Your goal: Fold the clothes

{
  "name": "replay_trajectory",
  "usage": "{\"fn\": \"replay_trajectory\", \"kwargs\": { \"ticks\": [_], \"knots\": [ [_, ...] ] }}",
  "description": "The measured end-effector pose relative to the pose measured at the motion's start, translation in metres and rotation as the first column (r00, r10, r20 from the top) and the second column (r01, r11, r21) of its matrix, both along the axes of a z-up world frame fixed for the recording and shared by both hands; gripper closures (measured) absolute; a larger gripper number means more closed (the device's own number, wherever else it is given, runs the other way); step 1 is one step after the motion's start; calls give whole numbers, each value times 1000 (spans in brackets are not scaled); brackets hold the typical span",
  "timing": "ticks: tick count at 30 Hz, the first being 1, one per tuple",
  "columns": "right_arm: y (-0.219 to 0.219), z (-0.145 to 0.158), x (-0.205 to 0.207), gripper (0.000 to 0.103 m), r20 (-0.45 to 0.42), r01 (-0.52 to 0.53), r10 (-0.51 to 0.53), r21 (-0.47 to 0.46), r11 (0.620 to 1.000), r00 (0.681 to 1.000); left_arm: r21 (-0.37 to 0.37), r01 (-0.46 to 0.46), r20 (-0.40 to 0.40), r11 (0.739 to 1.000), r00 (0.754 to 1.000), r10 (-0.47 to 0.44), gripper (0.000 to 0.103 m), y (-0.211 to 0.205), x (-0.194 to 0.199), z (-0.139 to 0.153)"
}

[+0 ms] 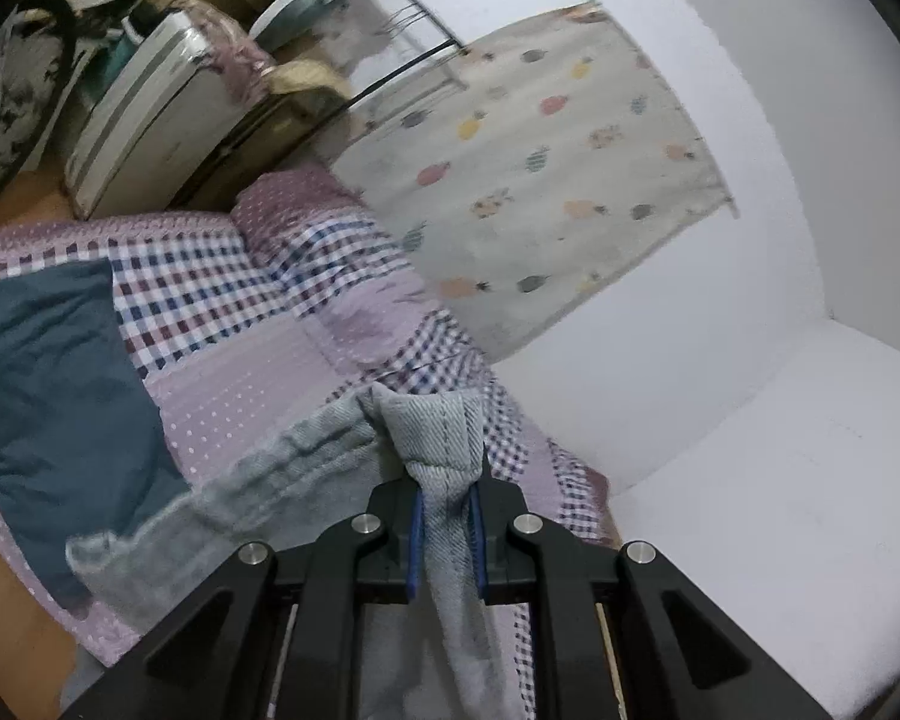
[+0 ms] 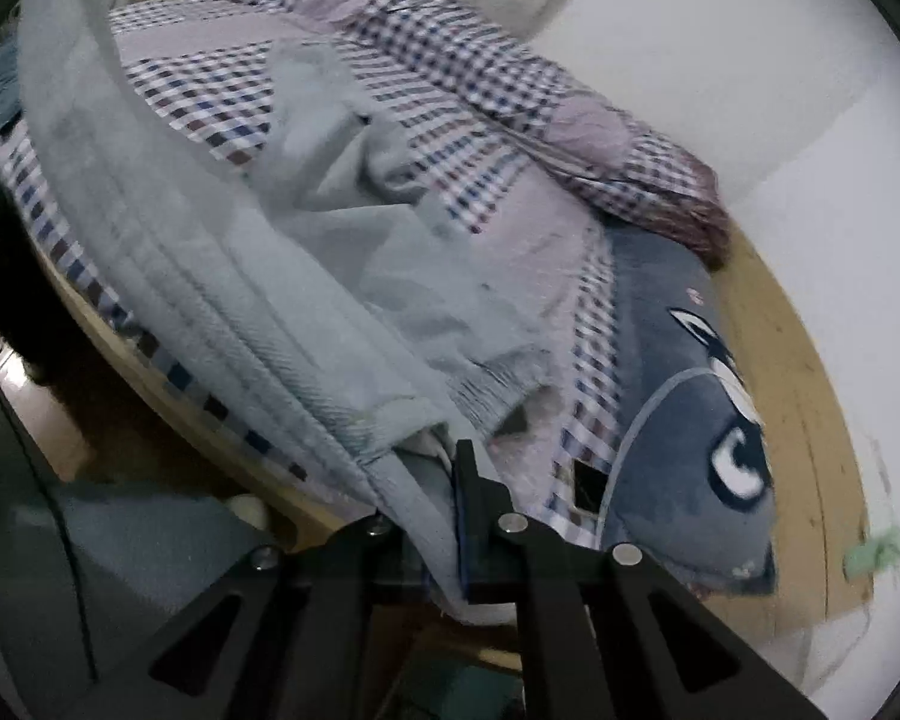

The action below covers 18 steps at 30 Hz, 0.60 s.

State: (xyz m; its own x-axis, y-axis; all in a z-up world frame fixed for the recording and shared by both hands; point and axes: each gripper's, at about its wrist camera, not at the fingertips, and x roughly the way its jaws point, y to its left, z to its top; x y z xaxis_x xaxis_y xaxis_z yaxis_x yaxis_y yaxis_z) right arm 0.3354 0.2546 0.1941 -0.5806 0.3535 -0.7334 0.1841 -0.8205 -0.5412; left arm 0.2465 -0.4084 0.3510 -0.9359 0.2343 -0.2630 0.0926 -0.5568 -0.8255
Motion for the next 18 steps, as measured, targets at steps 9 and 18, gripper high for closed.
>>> {"fn": "replay_trajectory", "kwargs": {
  "ticks": [9,18],
  "knots": [
    [34,0,-87,98,62,-25,29,-73,997,998,-64,-25,159,998,987,35,92,21,-178,-21],
    [153,-52,-232,93,228,278,-228,-219,935,947,-129,169,346,977,931,-115,90,110,-418,-113]
  ]
}}
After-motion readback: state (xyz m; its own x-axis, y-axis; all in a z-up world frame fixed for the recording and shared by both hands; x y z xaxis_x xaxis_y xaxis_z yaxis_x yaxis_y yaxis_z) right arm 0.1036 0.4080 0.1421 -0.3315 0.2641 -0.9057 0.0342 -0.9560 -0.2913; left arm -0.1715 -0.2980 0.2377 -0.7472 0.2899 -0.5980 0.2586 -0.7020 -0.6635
